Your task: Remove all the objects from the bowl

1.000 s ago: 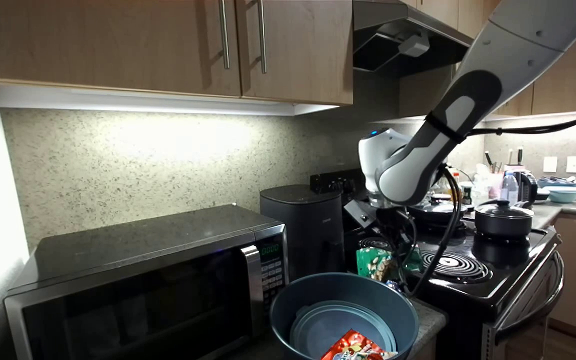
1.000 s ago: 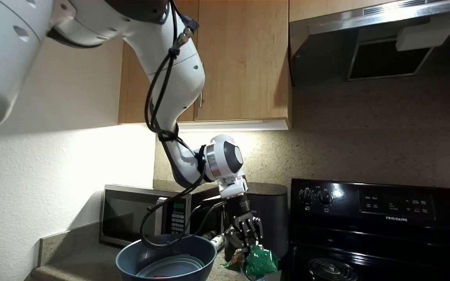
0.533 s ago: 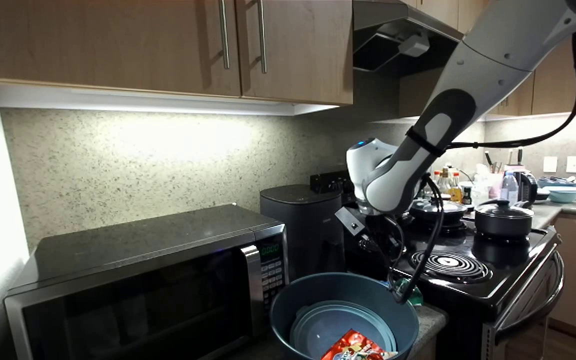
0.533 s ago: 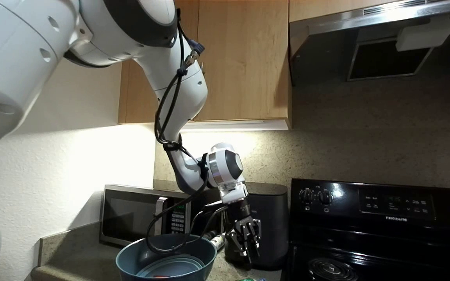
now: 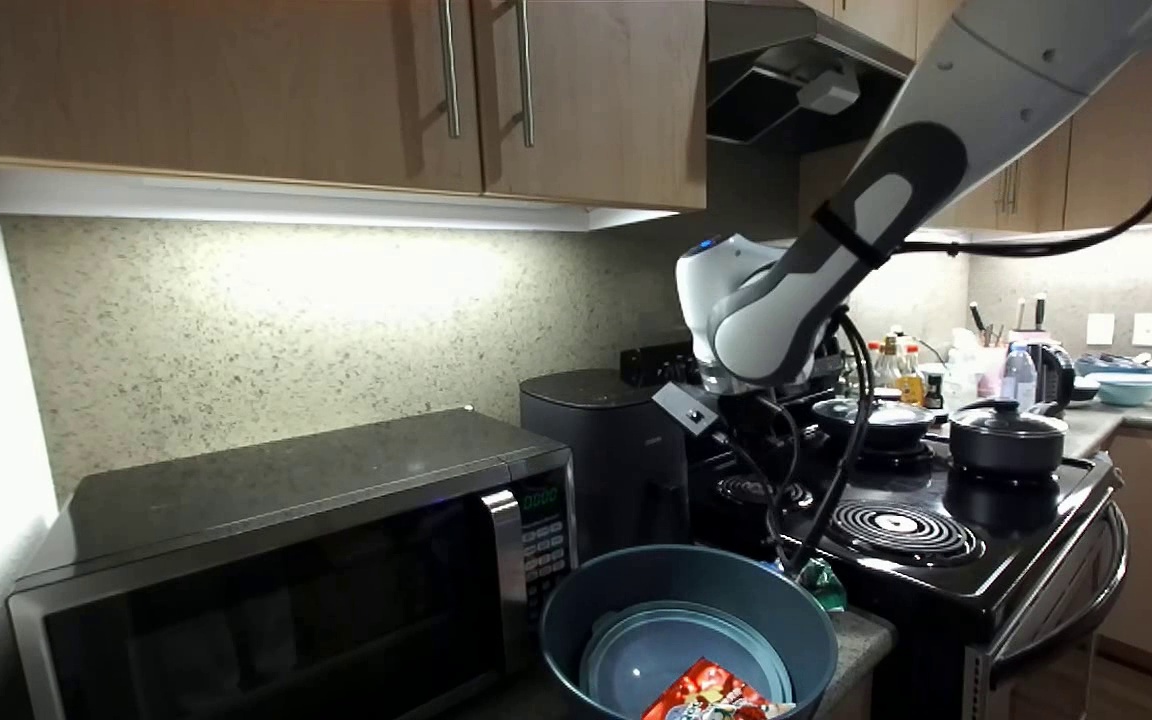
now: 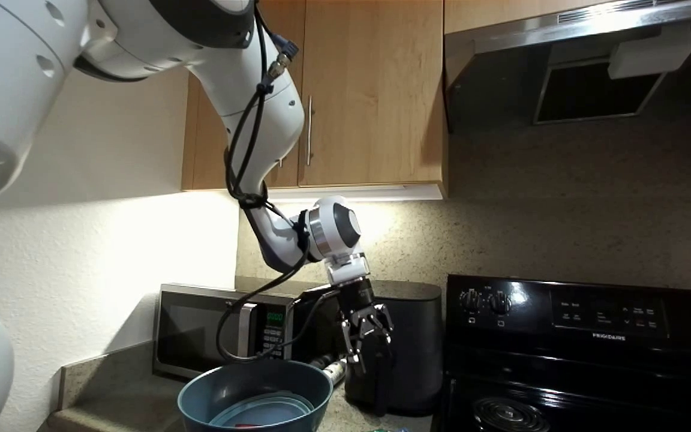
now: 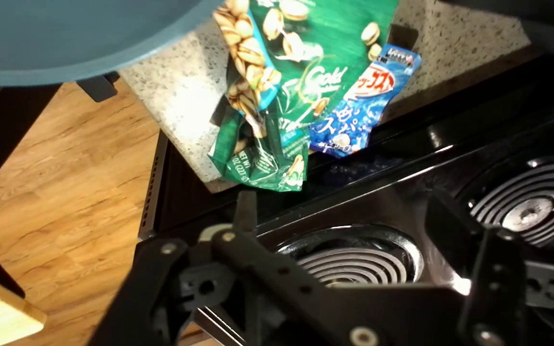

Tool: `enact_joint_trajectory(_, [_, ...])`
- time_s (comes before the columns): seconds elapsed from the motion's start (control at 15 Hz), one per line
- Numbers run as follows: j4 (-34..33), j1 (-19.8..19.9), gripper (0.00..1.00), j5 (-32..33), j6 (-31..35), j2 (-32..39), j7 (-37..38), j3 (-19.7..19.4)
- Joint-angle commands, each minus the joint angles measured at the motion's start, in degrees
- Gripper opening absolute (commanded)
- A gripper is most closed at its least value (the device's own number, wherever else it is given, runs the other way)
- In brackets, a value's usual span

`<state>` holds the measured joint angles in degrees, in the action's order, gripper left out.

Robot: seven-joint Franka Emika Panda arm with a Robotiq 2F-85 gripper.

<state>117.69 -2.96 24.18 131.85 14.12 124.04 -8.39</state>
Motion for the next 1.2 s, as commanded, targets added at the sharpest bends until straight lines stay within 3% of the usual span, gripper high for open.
enact_joint_trajectory(0.0, [4.49,0.05,1.0,-5.31,-4.58,-9.31,-11.74,3.99])
enact_joint_trajectory(0.2, [5.13,-0.15,1.0,-11.08,-10.48,-13.43,-20.89,6.94])
enact_joint_trajectory(0.33, [5.67,-0.32,1.0,-10.42,-14.6,-15.44,-25.01,8.15])
enact_joint_trajectory(0.4, [3.18,0.17,1.0,-9.45,-12.42,-12.33,-20.33,8.09])
enact_joint_trajectory(0.73, [4.54,0.2,1.0,-9.47,-14.29,-14.26,-22.76,8.88])
enact_joint_trajectory(0.87, [4.79,-0.55,1.0,-14.24,-14.21,-13.01,-31.35,9.71])
enact_joint_trajectory(1.13, [6.02,-2.3,1.0,-19.74,-10.7,-9.26,-39.23,12.37])
